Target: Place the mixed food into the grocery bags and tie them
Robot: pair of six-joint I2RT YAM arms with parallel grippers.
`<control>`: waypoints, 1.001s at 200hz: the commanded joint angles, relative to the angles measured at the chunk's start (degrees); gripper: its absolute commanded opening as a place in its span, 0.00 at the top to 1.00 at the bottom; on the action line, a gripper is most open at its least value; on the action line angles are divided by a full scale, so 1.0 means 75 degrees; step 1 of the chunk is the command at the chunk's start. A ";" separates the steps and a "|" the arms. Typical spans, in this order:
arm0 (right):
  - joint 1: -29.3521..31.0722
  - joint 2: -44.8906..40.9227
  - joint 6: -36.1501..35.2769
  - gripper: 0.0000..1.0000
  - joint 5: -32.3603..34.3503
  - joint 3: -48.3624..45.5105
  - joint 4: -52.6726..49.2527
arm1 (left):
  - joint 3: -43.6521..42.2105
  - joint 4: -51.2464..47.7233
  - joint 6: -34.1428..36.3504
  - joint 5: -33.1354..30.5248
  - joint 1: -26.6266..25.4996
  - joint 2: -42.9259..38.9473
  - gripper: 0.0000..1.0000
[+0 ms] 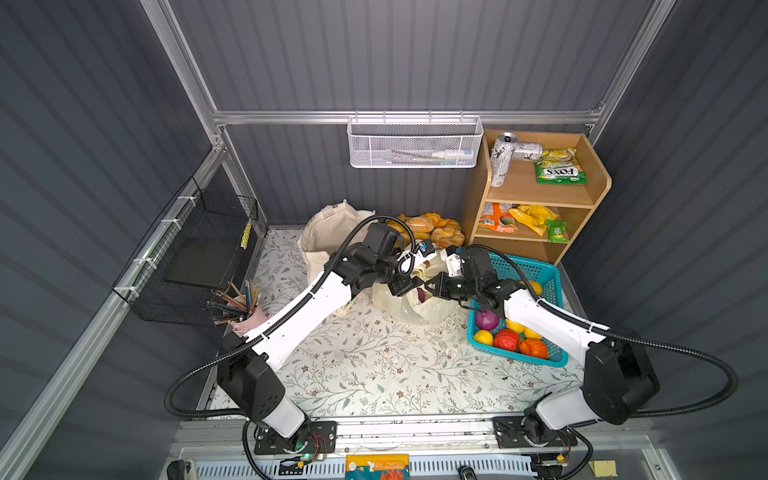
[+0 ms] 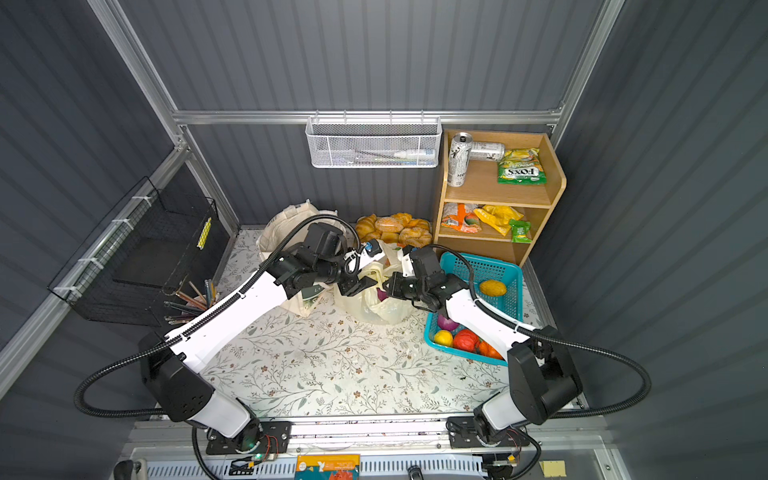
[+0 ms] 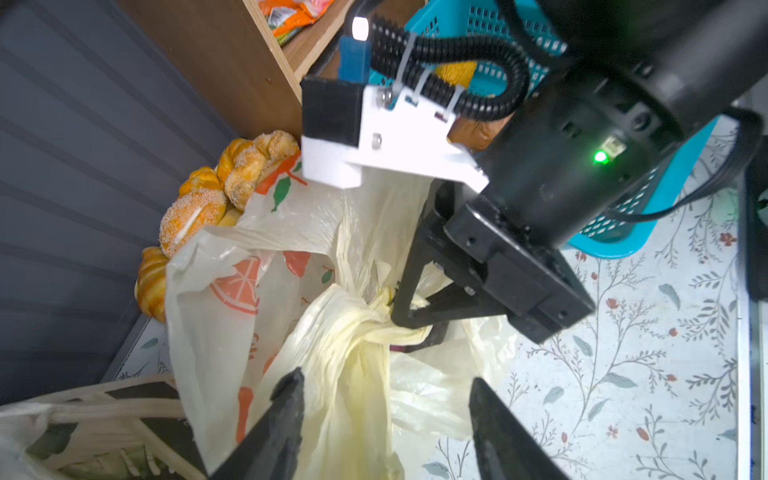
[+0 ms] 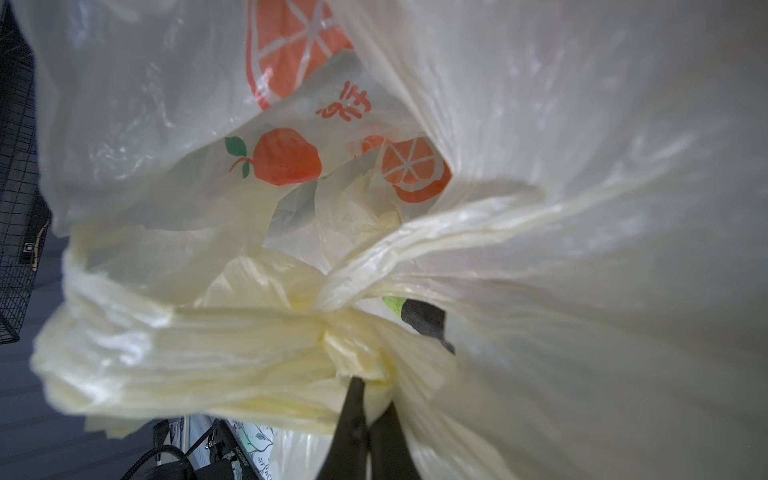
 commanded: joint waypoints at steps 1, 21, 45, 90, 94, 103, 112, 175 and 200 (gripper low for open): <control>-0.0022 -0.0064 -0.0141 1.00 -0.0089 0.0058 -0.0139 | 0.0272 -0.0073 0.0612 -0.1072 -0.0041 0.0159 0.25; -0.0013 -0.0049 -0.0142 1.00 -0.0108 0.0054 -0.0130 | 0.0233 0.0250 0.0813 -0.1254 -0.0070 0.0210 0.23; -0.0019 -0.0051 -0.0150 1.00 -0.0111 0.0054 -0.0124 | 0.0242 0.0184 0.1211 -0.1679 -0.0226 0.0320 0.01; -0.0029 -0.0099 -0.0189 1.00 -0.0103 0.0045 -0.0128 | 0.0134 0.0528 0.1728 -0.2273 -0.0464 0.0470 0.00; -0.0030 -0.0094 -0.0189 1.00 -0.0096 0.0049 -0.0131 | 0.0187 0.0512 0.1757 -0.2273 -0.0464 0.0517 0.00; -0.0029 -0.0100 -0.0189 1.00 -0.0096 0.0031 -0.0121 | 0.0293 0.0446 0.1833 -0.2261 -0.0462 0.0640 0.00; -0.0033 -0.0099 -0.0189 1.00 -0.0109 0.0032 -0.0131 | 0.0370 0.0395 0.1885 -0.2247 -0.0458 0.0750 0.00; -0.0045 -0.0146 -0.0183 1.00 -0.0145 0.0009 -0.0120 | 0.0422 0.0186 0.2014 -0.2241 -0.0418 0.1141 0.07; -0.0040 -0.0179 -0.0201 1.00 -0.0137 -0.0016 -0.0157 | 0.0764 -0.0126 0.1881 -0.1898 -0.0269 0.1295 0.26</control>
